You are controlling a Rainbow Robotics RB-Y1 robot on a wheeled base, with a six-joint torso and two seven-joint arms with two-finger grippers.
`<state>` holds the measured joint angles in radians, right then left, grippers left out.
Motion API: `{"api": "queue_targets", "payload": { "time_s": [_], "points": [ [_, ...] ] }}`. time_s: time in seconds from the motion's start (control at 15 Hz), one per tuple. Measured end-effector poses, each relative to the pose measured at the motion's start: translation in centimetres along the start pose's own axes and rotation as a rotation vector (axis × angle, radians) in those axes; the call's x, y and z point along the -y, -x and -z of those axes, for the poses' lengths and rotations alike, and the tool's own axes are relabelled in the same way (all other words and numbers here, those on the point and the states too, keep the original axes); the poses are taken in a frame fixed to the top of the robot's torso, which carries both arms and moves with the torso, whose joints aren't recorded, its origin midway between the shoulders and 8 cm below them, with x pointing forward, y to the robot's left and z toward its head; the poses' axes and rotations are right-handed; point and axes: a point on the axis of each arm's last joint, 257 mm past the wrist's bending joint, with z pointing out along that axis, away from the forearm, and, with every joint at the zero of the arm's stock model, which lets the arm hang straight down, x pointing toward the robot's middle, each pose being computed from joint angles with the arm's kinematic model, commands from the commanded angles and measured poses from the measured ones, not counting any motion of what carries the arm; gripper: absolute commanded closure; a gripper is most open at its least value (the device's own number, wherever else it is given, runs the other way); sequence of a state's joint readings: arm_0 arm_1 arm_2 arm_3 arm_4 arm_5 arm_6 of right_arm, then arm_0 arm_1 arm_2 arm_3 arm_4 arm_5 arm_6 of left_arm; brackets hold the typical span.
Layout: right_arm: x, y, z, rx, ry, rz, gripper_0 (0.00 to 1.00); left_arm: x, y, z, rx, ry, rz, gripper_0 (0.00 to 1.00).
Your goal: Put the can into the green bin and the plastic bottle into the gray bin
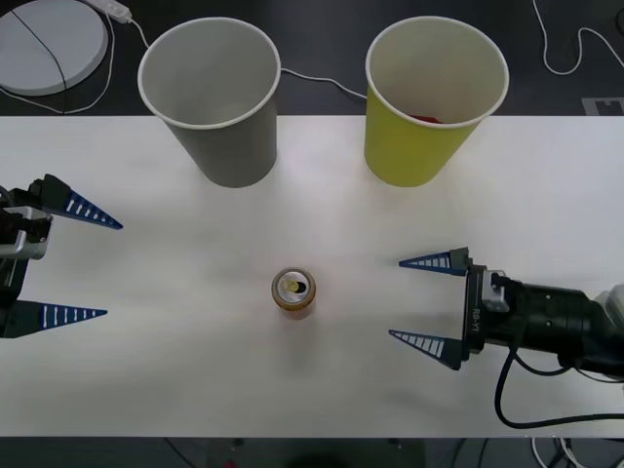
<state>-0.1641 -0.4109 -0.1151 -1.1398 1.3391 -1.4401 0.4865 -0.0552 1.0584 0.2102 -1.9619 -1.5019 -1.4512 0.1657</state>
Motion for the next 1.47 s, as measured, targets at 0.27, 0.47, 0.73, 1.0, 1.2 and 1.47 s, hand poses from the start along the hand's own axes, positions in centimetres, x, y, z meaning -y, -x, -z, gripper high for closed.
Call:
{"api": "queue_targets", "payload": {
  "time_s": [0.27, 0.47, 0.73, 1.0, 1.2, 1.47],
  "points": [
    [-0.6, -0.2, -3.0, 0.023, 0.008, -0.008, 0.0, 0.0, 0.0, 0.0, 0.0, 0.0, 0.0, 0.0],
    [-1.0, -0.2, -5.6, 0.029, -0.002, -0.008, 0.0, 0.0, 0.0, 0.0, 0.0, 0.0, 0.0, 0.0],
    [-1.7, -0.1, -8.7, 0.035, -0.014, -0.012, 0.0, 0.0, 0.0, 0.0, 0.0, 0.0, 0.0, 0.0],
    [-2.3, -0.1, -10.9, 0.032, -0.018, -0.012, 0.0, 0.0, 0.0, 0.0, 0.0, 0.0, 0.0, 0.0],
    [-2.7, -0.1, -12.5, 0.026, -0.021, -0.013, 0.0, 0.0, 0.0, 0.0, 0.0, 0.0, 0.0, 0.0],
    [-3.0, 0.2, -14.6, 0.024, -0.037, -0.015, 0.0, 0.0, 0.0, 0.0, 0.0, 0.0, 0.0, 0.0]
  ]
}}
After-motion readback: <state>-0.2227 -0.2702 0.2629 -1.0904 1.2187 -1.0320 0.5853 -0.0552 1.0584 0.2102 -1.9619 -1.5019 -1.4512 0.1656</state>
